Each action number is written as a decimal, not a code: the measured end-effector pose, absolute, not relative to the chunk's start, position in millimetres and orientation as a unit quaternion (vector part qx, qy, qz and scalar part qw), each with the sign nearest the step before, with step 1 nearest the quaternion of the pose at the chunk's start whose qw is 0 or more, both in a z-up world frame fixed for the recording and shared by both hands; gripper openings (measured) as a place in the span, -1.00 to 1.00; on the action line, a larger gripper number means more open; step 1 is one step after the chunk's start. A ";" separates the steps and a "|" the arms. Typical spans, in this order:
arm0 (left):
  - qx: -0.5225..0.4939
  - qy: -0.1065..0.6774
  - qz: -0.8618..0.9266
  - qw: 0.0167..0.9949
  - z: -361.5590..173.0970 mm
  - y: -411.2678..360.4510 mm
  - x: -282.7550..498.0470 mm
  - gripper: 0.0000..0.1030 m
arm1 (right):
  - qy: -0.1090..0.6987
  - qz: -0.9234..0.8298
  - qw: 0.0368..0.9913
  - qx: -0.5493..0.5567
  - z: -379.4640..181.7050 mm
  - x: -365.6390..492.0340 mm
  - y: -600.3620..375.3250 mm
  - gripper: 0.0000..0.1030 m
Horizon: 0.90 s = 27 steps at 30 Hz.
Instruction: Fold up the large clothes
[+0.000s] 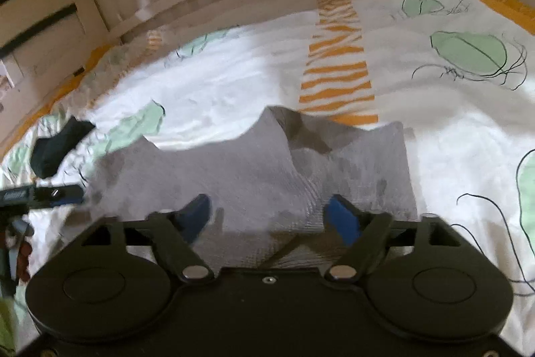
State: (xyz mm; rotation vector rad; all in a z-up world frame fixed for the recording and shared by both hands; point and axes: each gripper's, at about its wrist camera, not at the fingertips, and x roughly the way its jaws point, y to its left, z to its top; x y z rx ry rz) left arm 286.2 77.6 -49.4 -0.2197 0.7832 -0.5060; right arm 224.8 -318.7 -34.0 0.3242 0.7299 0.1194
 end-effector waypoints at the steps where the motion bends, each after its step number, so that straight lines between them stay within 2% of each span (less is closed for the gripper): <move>1: -0.098 0.371 -0.237 0.892 -43.2 80.8 272.7 0.99 | 0.352 0.060 0.920 0.162 -31.2 226.8 -317.5 0.81; 4: -0.082 0.362 -0.220 0.902 -27.9 89.3 239.6 0.99 | 0.341 0.066 0.923 0.167 -18.3 213.2 -316.2 0.88; 5: -0.077 0.360 -0.219 0.904 -22.9 92.6 227.4 0.99 | 0.339 0.070 0.923 0.168 -14.1 207.6 -315.4 1.00; 13: -0.057 0.357 -0.226 0.904 -2.2 108.4 145.6 0.99 | 0.352 0.064 0.915 0.188 -2.7 136.3 -301.1 0.99; 27: -0.090 0.435 -0.205 0.872 -51.3 135.4 61.4 0.99 | 0.411 0.000 0.885 0.219 -6.6 16.0 -275.2 0.99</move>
